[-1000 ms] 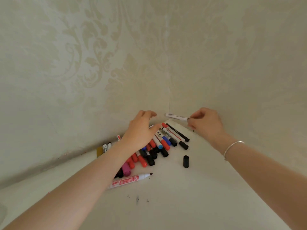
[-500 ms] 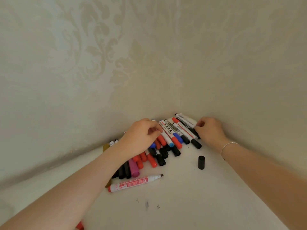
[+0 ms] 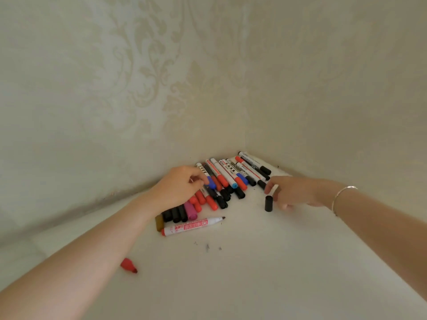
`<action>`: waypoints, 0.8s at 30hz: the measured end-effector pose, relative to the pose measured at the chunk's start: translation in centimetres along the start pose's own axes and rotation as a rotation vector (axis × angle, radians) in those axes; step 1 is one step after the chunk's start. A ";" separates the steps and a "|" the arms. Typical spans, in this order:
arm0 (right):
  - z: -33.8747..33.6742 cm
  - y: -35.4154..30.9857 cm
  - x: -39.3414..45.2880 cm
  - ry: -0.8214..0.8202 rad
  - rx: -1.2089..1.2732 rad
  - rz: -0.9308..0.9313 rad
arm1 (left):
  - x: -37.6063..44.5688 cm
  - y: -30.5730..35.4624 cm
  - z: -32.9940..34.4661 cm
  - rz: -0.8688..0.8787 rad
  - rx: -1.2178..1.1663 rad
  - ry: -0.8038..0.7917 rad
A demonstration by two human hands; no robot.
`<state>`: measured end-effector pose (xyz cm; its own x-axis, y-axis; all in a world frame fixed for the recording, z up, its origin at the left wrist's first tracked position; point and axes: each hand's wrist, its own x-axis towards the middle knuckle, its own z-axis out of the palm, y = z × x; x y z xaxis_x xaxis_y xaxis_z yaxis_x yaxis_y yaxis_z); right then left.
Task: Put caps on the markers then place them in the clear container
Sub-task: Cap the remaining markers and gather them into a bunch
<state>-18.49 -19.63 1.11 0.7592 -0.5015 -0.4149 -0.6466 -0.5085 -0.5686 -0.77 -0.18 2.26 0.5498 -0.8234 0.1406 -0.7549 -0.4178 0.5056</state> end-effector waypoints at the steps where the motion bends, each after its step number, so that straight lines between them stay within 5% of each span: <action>1: 0.3 -0.1 -0.4 -0.022 0.033 -0.015 | -0.4 -0.1 -0.3 -0.007 0.008 -0.003; 11: 4.3 -5.4 -2.0 0.397 0.207 -0.235 | -5.2 -2.0 -4.8 -0.067 0.232 -0.107; 19: 9.5 -12.1 -2.6 0.316 0.234 -0.404 | -10.2 -5.6 -7.1 -0.144 0.544 -0.539; 24: 11.4 -13.2 -2.4 0.287 0.365 -0.421 | -11.6 -7.7 -6.2 -0.121 0.538 -0.531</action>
<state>-10.90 -3.76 1.49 0.8604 -0.5040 0.0760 -0.1912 -0.4573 -0.8685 0.84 14.99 2.03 0.4966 -0.7775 -0.3859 -0.8453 -0.5342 -0.0115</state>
